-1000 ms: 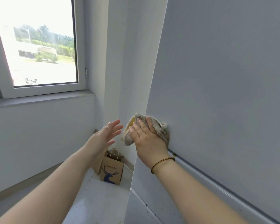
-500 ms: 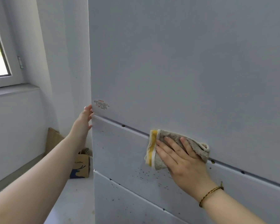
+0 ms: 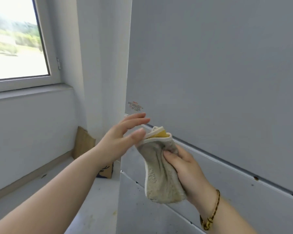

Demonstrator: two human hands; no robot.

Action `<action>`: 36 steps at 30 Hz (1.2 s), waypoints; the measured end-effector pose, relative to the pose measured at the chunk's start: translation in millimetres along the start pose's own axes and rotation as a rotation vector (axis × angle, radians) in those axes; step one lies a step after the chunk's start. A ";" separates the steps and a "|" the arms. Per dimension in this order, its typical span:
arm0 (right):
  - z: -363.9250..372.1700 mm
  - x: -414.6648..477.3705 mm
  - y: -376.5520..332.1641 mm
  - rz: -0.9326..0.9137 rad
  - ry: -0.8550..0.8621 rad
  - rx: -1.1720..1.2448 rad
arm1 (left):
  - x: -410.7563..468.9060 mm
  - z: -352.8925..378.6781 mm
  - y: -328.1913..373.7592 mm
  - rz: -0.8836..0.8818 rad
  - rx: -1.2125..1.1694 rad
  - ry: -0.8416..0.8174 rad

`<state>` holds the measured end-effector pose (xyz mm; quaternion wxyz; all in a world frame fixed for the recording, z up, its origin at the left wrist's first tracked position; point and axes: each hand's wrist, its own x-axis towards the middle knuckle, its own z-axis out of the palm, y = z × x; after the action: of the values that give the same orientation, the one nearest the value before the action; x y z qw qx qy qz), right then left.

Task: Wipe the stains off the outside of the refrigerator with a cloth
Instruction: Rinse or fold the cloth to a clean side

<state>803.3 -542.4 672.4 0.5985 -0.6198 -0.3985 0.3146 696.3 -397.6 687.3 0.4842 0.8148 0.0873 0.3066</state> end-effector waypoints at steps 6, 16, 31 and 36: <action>64.5 61.3 9.8 0.244 -0.392 0.406 | -19.7 -45.7 -23.4 -0.202 0.143 0.280; 180.2 129.1 59.8 0.426 -0.964 0.632 | -108.0 -137.7 -70.5 -0.603 -0.059 1.006; 540.2 88.7 97.7 0.598 -0.892 0.258 | -361.1 -346.1 -130.5 -0.664 -0.659 1.367; 692.1 69.9 135.9 0.670 -0.809 0.096 | -447.0 -448.2 -194.7 -0.849 -0.632 1.553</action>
<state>253.2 -137.0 484.2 0.2912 -0.5140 -0.3629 0.7207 108.4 -163.9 491.4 0.5605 0.1129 0.5885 0.5716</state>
